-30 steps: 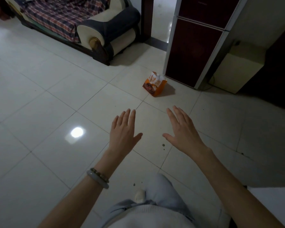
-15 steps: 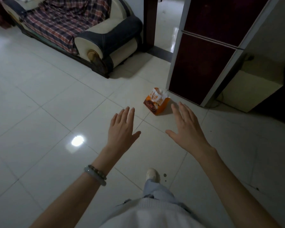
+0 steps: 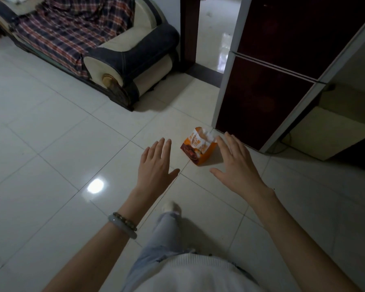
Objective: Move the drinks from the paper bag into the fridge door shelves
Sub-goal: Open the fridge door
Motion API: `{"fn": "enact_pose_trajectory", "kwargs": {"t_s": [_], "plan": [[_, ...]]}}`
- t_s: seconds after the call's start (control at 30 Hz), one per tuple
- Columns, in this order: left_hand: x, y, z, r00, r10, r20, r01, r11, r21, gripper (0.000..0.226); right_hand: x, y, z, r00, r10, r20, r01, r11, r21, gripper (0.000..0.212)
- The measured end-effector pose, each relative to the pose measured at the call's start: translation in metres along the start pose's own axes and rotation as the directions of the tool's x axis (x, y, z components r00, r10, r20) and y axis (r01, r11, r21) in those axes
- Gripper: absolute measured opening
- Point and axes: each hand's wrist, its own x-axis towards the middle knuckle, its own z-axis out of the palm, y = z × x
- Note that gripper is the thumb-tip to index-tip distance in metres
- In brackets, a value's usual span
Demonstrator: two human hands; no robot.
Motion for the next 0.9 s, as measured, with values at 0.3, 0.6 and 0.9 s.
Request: {"fn": "enact_pose_trajectory", "kwargs": {"t_s": [0.3,0.6,0.9], "plan": [[0.178,-0.04,0.006,0.997,0.075,0.007,-0.075,0.997,-0.021,0.087,0.157,0.026,0.004,0.996,0.089,-0.007,-0.089,0.996,0.016,0.083],[0.346,-0.071,-0.012,0.96,0.278,0.033,-0.279,0.96,0.024,0.089,0.304,0.045,-0.015,0.977,0.211,-0.03,-0.21,0.977,0.019,0.084],[0.428,-0.061,-0.007,0.92,0.386,0.068,-0.386,0.922,-0.017,0.085,0.364,0.076,-0.023,0.947,0.322,-0.011,-0.321,0.945,0.059,0.082]]}}
